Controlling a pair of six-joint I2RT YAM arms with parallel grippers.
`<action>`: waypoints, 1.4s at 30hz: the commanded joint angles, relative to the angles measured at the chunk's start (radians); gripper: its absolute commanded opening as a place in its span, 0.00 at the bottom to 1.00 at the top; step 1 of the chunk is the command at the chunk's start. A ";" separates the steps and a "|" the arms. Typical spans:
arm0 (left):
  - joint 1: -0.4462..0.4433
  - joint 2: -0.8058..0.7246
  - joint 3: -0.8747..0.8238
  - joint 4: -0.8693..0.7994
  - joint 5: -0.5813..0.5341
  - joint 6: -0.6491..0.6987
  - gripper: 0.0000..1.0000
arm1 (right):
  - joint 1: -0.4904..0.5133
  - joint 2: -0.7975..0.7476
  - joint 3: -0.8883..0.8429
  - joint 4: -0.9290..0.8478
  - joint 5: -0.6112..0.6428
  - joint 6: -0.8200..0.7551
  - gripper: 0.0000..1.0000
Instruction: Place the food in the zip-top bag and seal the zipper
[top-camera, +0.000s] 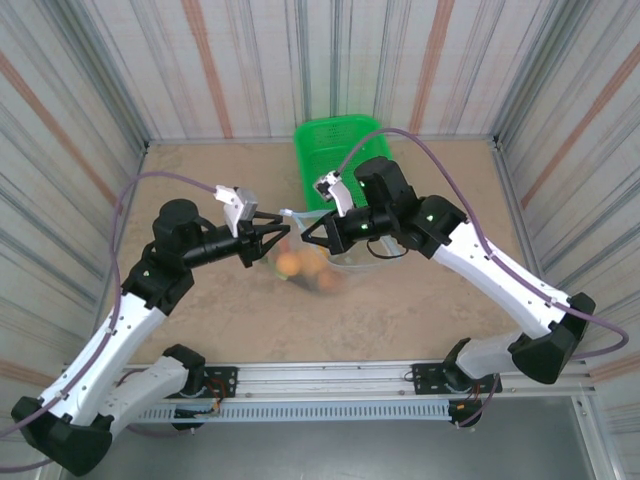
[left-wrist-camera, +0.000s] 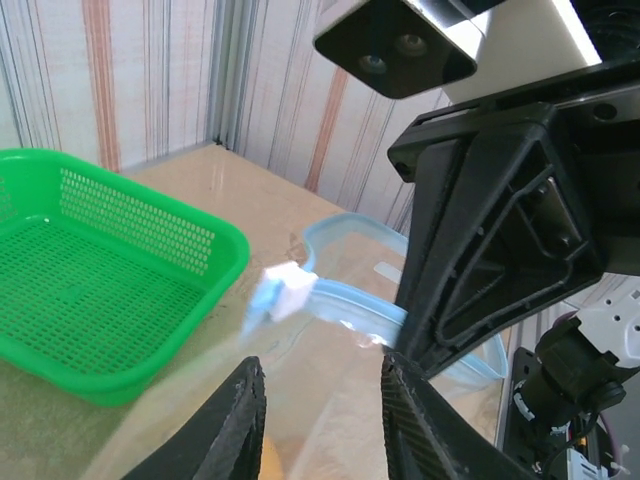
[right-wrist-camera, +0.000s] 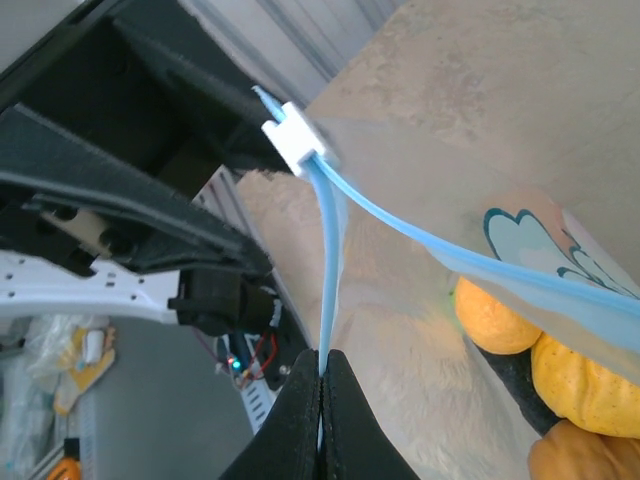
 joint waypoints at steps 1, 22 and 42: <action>-0.010 -0.033 -0.005 -0.015 -0.062 0.057 0.36 | -0.011 -0.053 -0.027 -0.004 -0.099 -0.068 0.00; -0.073 -0.047 -0.082 0.058 0.053 0.150 0.31 | -0.034 -0.059 -0.067 -0.029 -0.196 -0.098 0.00; -0.074 -0.107 -0.087 -0.006 0.004 0.220 0.39 | -0.084 -0.070 -0.054 -0.124 -0.231 -0.189 0.00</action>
